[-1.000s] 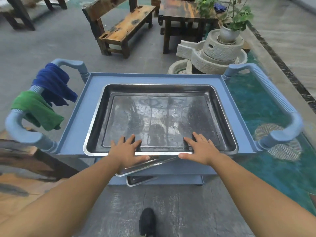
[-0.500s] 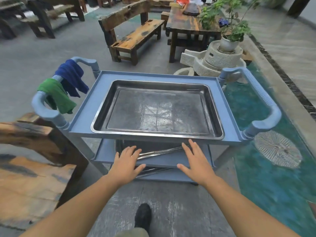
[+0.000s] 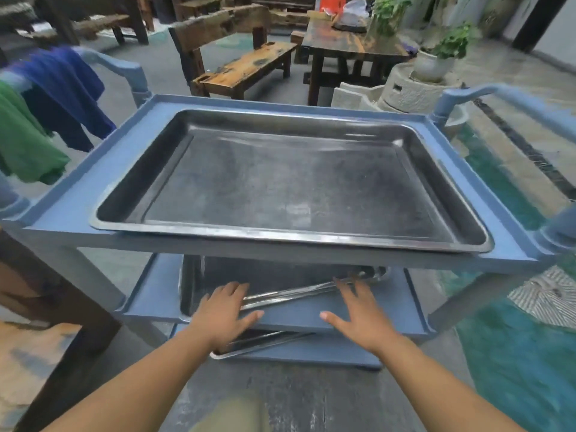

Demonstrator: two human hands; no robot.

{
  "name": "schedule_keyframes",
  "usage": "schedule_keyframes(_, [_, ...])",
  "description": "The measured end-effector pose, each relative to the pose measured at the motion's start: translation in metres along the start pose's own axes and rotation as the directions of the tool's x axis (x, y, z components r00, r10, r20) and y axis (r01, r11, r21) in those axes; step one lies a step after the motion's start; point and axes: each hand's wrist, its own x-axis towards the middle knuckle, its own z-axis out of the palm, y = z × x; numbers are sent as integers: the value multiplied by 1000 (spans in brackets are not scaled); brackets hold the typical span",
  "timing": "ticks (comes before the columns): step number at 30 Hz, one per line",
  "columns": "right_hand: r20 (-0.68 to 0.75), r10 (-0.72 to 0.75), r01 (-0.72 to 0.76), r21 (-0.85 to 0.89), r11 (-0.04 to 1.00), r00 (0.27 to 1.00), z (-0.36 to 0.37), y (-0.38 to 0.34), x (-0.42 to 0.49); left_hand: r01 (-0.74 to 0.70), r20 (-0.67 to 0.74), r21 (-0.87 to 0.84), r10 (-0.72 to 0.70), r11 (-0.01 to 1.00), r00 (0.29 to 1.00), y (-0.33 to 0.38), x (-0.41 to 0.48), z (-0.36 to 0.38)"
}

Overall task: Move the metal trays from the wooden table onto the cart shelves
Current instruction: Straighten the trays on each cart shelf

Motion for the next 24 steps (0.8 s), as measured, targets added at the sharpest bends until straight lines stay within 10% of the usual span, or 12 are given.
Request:
schedule_keyframes(12, [-112, -288, 211, -448, 869, 951, 98, 66, 152, -24, -218, 191, 66, 981, 974, -48, 109, 118])
schedule_keyframes(24, [-35, -157, 135, -355, 925, 987, 93, 50, 148, -142, -345, 226, 216, 964, 914, -63, 129, 121])
